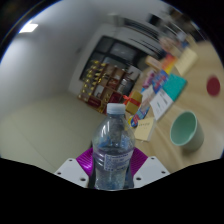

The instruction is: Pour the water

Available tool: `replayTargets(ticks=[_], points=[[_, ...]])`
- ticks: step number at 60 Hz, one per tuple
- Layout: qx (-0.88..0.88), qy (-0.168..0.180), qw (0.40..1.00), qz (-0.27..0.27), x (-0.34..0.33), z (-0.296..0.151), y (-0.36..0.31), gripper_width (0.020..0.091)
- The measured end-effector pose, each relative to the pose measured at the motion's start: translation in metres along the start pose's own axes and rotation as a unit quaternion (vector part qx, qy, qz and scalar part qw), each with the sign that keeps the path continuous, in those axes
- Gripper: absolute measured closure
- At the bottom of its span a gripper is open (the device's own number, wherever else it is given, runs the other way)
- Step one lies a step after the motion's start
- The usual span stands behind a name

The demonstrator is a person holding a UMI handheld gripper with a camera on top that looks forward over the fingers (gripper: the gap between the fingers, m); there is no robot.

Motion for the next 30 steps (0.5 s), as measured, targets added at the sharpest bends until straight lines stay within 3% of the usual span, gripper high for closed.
replayTargets(ticks=[7,15,22,23,27,30], points=[[0.224,-0.016,0.974,-0.026,-0.027,-0.005,-0.015,0.0654],[0.446,-0.043,0.892,-0.061,-0.027,-0.007,0.003,0.0653],[0.51,-0.046,0.857,-0.059,-0.064,0.002,0.004,0.0657],[0.517,-0.039,0.853,-0.053,-0.039,0.012,-0.007,0.0657],[0.543,-0.04,0.837,-0.06,-0.056,0.016,-0.009,0.0655],[0.561,-0.044,0.823,-0.076,-0.053,0.001,0.0,0.0654]])
Point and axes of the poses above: the point between the fingertips, and its own axes, seen from behind it with the camera up: y to the right, z down, x forward, the way the camera looks, the point moved 3 cm from there along -x, backward, against the way the camera looks, and after that the axes turned 15 degrees about x, right-handed, at the moved point
